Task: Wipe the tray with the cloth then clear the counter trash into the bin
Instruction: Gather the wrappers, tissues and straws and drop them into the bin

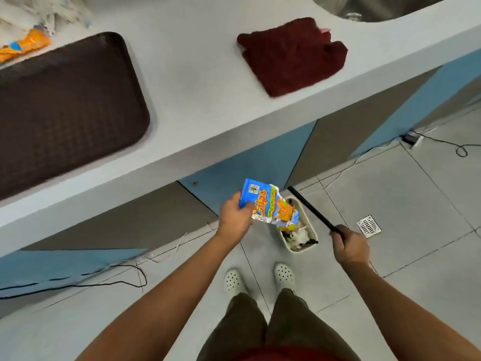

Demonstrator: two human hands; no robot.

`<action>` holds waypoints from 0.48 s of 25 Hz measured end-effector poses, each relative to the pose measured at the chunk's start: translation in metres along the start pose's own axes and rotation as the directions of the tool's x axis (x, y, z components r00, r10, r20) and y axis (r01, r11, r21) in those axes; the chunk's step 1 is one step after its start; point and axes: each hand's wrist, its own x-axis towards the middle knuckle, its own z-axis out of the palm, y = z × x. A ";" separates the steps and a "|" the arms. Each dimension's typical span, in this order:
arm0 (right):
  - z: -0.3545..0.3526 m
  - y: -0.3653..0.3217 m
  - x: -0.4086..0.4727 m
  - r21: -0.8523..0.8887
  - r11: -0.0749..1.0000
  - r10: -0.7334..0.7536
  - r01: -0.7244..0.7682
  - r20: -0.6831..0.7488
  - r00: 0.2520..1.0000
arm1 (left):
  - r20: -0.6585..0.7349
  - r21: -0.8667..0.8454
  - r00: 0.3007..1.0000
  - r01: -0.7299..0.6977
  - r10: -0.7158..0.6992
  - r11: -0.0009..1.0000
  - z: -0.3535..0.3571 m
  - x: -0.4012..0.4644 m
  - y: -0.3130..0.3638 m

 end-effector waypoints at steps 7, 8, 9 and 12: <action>0.038 0.078 0.025 0.019 0.943 0.289 -0.332 0.443 0.848 | -0.079 0.009 0.968 0.238 -0.237 0.971 0.087 0.038 -0.069; 0.047 0.087 0.031 0.016 0.930 0.318 -0.367 0.468 0.825 | -0.069 0.012 0.960 0.272 -0.271 0.962 0.101 0.046 -0.078; 0.055 0.092 0.034 0.011 0.920 0.339 -0.393 0.481 0.808 | -0.066 0.018 0.954 0.296 -0.294 0.955 0.110 0.052 -0.086; 0.079 0.103 0.043 0.016 0.913 0.342 -0.407 0.511 0.789 | -0.026 0.075 0.953 0.302 -0.301 0.950 0.132 0.068 -0.109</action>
